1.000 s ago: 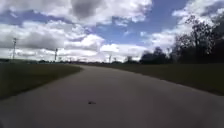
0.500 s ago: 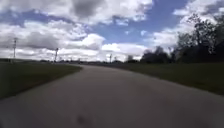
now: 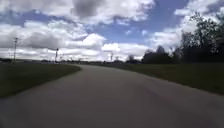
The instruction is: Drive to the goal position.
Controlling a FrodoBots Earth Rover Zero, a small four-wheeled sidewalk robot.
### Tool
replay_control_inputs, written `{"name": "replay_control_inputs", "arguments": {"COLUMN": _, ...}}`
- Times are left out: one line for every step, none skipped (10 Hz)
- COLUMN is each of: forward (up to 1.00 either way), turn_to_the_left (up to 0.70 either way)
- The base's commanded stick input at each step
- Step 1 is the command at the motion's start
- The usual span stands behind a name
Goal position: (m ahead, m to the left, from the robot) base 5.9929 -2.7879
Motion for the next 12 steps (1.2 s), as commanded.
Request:
{"name": "replay_control_inputs", "arguments": {"forward": 1.00, "turn_to_the_left": 0.00}}
{"name": "replay_control_inputs", "arguments": {"forward": 1.00, "turn_to_the_left": 0.00}}
{"name": "replay_control_inputs", "arguments": {"forward": 1.00, "turn_to_the_left": 0.00}}
{"name": "replay_control_inputs", "arguments": {"forward": 1.00, "turn_to_the_left": 0.00}}
{"name": "replay_control_inputs", "arguments": {"forward": 1.00, "turn_to_the_left": 0.00}}
{"name": "replay_control_inputs", "arguments": {"forward": 1.00, "turn_to_the_left": 0.00}}
{"name": "replay_control_inputs", "arguments": {"forward": 1.00, "turn_to_the_left": 0.00}}
{"name": "replay_control_inputs", "arguments": {"forward": 1.00, "turn_to_the_left": 0.00}}
{"name": "replay_control_inputs", "arguments": {"forward": 1.00, "turn_to_the_left": 0.00}}
{"name": "replay_control_inputs", "arguments": {"forward": 1.00, "turn_to_the_left": 0.00}}
{"name": "replay_control_inputs", "arguments": {"forward": 1.00, "turn_to_the_left": 0.00}}
{"name": "replay_control_inputs", "arguments": {"forward": 1.00, "turn_to_the_left": 0.00}}
